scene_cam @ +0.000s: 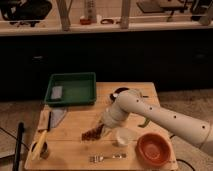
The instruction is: Place grapes in table surface
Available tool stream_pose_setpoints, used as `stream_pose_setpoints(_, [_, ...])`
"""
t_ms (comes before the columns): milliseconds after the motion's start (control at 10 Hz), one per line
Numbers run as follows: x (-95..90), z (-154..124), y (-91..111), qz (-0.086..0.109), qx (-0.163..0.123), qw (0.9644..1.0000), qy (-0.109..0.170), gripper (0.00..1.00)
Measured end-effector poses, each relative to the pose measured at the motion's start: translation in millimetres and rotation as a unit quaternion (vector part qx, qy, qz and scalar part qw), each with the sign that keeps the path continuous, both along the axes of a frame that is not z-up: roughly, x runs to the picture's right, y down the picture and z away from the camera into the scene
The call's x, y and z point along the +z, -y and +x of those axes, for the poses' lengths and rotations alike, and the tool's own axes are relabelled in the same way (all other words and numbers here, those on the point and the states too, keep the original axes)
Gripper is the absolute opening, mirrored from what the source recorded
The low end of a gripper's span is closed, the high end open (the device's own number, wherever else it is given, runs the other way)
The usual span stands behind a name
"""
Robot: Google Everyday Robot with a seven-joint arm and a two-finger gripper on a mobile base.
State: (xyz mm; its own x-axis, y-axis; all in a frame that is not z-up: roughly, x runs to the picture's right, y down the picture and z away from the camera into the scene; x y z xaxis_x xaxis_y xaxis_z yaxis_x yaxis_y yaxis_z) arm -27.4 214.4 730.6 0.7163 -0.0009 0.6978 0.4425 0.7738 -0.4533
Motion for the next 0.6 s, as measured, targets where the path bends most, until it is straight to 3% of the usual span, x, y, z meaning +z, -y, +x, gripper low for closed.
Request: stream_pose_setpoints(600, [28.7,-11.4,-14.9,-0.001,-0.002,0.9999,0.013,0.01])
